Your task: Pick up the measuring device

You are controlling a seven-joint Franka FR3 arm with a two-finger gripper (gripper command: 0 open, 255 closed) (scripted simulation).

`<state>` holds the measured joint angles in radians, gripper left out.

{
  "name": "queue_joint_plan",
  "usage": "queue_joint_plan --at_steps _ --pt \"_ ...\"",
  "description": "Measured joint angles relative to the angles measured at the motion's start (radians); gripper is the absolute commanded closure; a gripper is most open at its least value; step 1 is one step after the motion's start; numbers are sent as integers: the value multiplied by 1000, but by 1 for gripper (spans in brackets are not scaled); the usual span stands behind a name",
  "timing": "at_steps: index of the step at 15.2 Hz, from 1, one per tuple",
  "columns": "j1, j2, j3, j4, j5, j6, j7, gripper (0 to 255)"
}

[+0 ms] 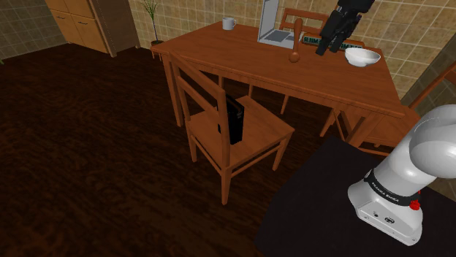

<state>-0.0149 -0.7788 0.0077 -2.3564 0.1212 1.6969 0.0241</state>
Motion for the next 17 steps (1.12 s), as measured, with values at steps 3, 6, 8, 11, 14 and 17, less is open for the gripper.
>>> queue_joint_plan --at_steps 3,6,8,11,14,17 --pt "-2 37 20 1 2 31 25 0" --pt "-8 141 62 30 2 96 81 0" --pt "-15 218 91 55 -3 140 124 0" --pt "-27 331 125 103 -21 191 183 0" --pt "-35 453 165 158 -46 241 258 0" --pt "-45 563 189 212 -81 279 324 0"
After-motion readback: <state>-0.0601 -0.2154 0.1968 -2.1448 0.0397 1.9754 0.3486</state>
